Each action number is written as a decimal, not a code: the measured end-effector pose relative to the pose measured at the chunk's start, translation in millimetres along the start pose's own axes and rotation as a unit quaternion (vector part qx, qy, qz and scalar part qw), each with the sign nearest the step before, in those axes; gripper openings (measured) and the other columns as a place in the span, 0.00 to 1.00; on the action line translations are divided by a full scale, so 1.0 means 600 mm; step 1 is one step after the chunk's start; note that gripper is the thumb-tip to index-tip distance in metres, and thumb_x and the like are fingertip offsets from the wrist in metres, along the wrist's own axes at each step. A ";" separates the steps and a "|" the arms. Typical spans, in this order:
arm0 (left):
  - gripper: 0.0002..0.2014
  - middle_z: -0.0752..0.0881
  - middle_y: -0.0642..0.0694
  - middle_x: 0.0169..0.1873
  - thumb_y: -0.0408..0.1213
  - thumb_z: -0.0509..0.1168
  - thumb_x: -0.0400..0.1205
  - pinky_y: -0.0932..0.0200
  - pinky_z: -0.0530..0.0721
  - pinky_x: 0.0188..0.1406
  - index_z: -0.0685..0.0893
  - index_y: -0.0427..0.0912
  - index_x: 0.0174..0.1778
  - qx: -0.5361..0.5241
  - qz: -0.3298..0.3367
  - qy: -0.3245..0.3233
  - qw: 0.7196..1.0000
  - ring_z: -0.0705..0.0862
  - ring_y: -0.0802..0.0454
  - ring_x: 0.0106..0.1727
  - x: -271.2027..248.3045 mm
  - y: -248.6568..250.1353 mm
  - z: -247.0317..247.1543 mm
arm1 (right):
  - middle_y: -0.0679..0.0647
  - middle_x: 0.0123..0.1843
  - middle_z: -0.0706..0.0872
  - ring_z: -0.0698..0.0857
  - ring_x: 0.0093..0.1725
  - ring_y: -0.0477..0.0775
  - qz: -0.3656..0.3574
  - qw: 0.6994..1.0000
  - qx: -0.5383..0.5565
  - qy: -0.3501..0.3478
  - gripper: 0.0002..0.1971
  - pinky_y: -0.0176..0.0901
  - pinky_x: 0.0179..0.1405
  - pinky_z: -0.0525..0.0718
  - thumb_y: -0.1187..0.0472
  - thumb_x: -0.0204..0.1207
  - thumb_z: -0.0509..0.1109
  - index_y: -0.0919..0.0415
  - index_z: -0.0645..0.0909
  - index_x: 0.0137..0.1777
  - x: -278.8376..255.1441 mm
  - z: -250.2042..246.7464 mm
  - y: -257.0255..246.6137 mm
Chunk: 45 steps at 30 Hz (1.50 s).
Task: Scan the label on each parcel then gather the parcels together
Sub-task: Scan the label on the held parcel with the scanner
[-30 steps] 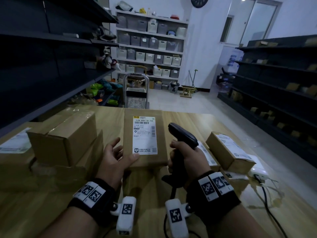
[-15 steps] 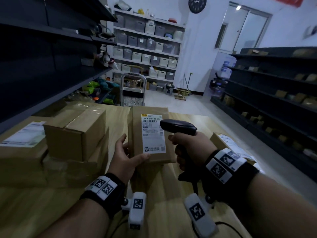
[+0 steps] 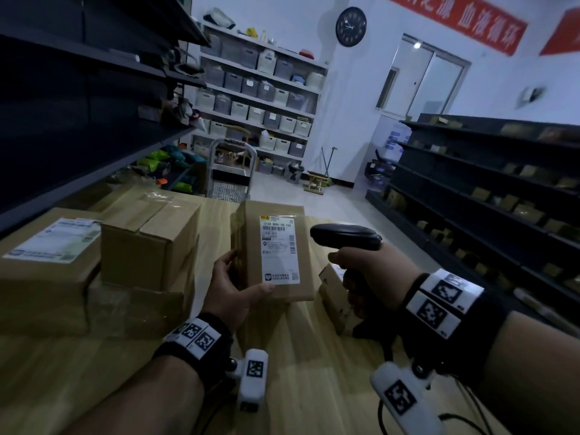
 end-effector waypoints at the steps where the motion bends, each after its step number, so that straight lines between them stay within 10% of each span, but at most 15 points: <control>1: 0.54 0.80 0.46 0.80 0.33 0.87 0.75 0.37 0.88 0.72 0.62 0.55 0.92 0.010 0.002 0.000 1.000 0.82 0.38 0.79 -0.001 0.002 -0.001 | 0.59 0.27 0.72 0.71 0.21 0.55 -0.004 1.000 -0.005 -0.004 0.08 0.43 0.24 0.71 0.62 0.81 0.75 0.64 0.80 0.50 -0.004 0.000 0.000; 11: 0.54 0.80 0.48 0.76 0.33 0.87 0.75 0.31 0.86 0.77 0.61 0.55 0.92 0.016 -0.005 0.004 1.000 0.81 0.37 0.79 -0.008 0.011 0.001 | 0.60 0.28 0.72 0.71 0.22 0.56 -0.010 1.000 -0.011 0.000 0.15 0.47 0.28 0.72 0.56 0.78 0.78 0.59 0.77 0.35 -0.020 -0.013 0.011; 19: 0.52 0.81 0.51 0.73 0.32 0.85 0.77 0.34 0.85 0.76 0.62 0.54 0.92 0.025 -0.008 0.009 1.000 0.82 0.39 0.78 -0.013 0.016 0.003 | 0.60 0.26 0.70 0.68 0.21 0.55 -0.028 0.994 0.108 -0.004 0.09 0.43 0.24 0.71 0.60 0.81 0.75 0.63 0.77 0.46 -0.006 -0.023 0.049; 24: 0.49 0.82 0.53 0.69 0.35 0.84 0.78 0.52 0.87 0.56 0.64 0.54 0.92 0.022 -0.007 0.020 1.000 0.84 0.42 0.73 -0.017 0.017 0.004 | 0.57 0.27 0.68 0.69 0.19 0.55 0.020 0.967 0.251 -0.050 0.15 0.42 0.19 0.71 0.51 0.74 0.76 0.62 0.78 0.45 0.007 -0.025 0.134; 33: 0.43 0.87 0.46 0.75 0.43 0.82 0.82 0.38 0.87 0.76 0.68 0.49 0.92 0.041 -0.022 0.045 0.998 0.88 0.43 0.71 -0.003 0.001 -0.001 | 0.58 0.33 0.79 0.80 0.30 0.62 0.120 0.899 0.420 0.012 0.21 0.54 0.35 0.87 0.44 0.76 0.76 0.66 0.89 0.47 0.031 -0.013 0.296; 45: 0.27 0.92 0.52 0.66 0.51 0.75 0.87 0.42 0.88 0.69 0.81 0.55 0.83 0.053 -0.022 0.006 0.998 0.90 0.46 0.67 -0.004 0.009 0.017 | 0.59 0.39 0.86 0.86 0.37 0.63 0.100 0.859 0.499 -0.054 0.20 0.55 0.44 0.87 0.42 0.77 0.76 0.61 0.89 0.50 0.053 -0.006 0.306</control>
Point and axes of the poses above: each hand's wrist, its own x-axis towards the middle knuckle, its own z-axis out of the palm, y = z × x, the point moved 8 cm from there along x, towards the middle knuckle
